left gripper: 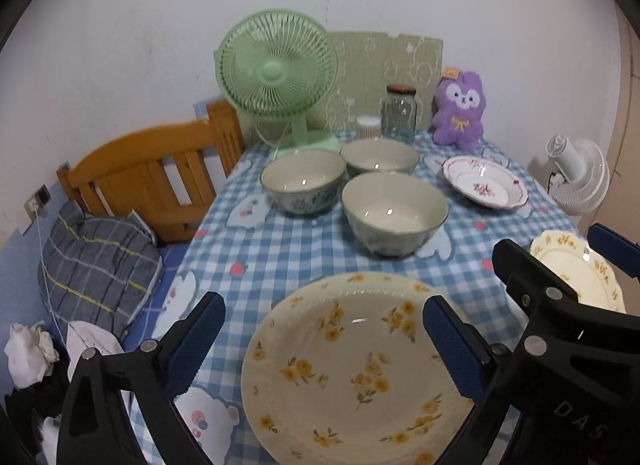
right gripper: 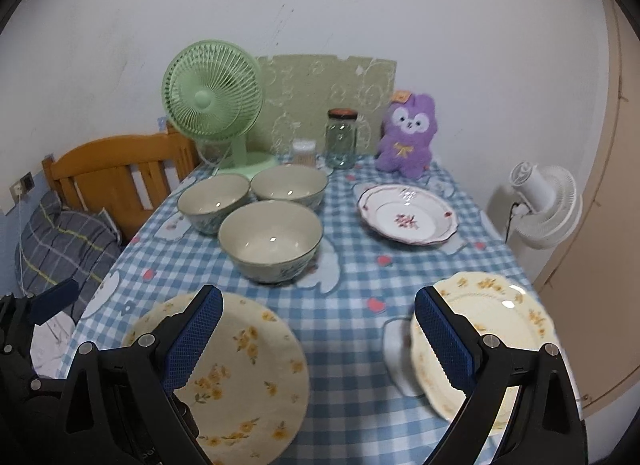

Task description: Organize plates and bowls

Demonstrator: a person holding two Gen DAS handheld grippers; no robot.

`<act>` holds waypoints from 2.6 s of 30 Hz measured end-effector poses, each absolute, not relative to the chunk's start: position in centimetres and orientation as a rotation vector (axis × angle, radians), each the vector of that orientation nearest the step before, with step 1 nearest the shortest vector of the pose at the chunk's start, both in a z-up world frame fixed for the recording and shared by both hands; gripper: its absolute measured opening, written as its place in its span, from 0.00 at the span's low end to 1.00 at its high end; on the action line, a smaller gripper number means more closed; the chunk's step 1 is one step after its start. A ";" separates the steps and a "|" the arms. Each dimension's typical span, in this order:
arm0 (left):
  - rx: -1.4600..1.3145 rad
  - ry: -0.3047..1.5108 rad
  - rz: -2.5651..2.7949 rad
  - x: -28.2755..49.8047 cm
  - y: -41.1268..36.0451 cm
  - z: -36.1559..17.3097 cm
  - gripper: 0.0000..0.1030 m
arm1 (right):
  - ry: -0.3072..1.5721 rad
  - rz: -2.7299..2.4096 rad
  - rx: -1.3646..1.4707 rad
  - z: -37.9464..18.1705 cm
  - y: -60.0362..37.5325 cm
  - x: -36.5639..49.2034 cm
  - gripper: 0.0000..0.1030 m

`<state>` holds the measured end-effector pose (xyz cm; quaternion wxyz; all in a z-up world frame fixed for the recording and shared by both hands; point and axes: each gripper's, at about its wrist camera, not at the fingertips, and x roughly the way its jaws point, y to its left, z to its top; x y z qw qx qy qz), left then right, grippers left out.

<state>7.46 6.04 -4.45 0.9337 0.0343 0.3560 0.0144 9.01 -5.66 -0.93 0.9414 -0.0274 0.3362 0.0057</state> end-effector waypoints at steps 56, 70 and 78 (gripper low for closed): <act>-0.038 0.968 0.036 9.9 11.5 -13.5 0.53 | 1.023 0.058 -0.115 -12.5 -2.9 12.4 0.50; 0.014 0.999 -0.015 9.5 11.8 -13.2 0.47 | 1.045 0.011 -0.103 -12.1 -3.1 11.9 0.43; 0.016 0.997 -0.017 9.7 11.8 -13.2 0.48 | 1.047 0.014 -0.112 -12.2 -3.2 12.0 0.44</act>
